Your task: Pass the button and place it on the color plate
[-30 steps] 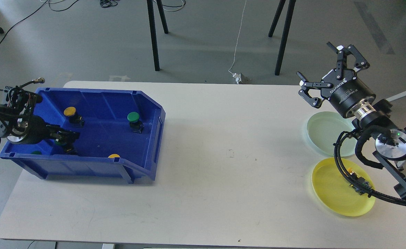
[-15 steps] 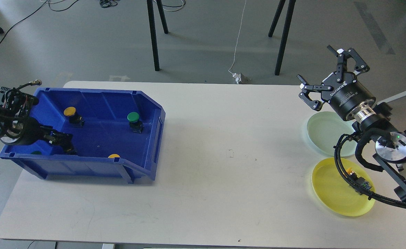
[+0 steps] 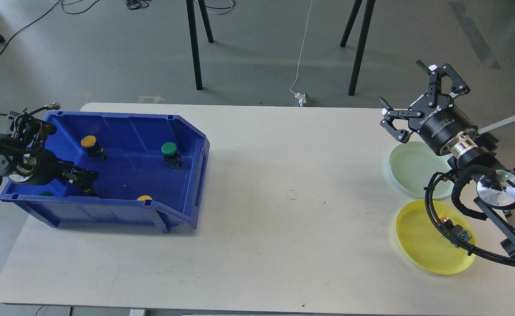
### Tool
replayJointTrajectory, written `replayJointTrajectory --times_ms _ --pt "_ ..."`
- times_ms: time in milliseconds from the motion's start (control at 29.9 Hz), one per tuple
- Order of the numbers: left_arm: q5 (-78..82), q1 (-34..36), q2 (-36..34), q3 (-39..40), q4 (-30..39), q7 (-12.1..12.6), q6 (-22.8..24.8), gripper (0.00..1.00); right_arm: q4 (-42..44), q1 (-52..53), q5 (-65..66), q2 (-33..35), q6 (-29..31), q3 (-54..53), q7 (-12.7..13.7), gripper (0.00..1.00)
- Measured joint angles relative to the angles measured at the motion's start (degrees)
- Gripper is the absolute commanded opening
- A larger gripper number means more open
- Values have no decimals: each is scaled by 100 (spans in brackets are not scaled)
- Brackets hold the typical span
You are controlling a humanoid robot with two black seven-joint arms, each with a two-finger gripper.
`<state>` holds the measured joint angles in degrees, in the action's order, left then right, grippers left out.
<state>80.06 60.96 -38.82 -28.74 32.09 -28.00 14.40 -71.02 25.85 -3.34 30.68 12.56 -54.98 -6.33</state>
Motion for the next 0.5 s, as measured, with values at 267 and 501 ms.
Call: replayJointTrajectory --times_ms 267,501 --pt "0 -73 4 0 -6 0 -1 75 0 -20 0 0 0 -39 0 99" --pt "0 -76 -2 -2 -10 0 -1 66 0 -61 0 0 5 -41 0 99"
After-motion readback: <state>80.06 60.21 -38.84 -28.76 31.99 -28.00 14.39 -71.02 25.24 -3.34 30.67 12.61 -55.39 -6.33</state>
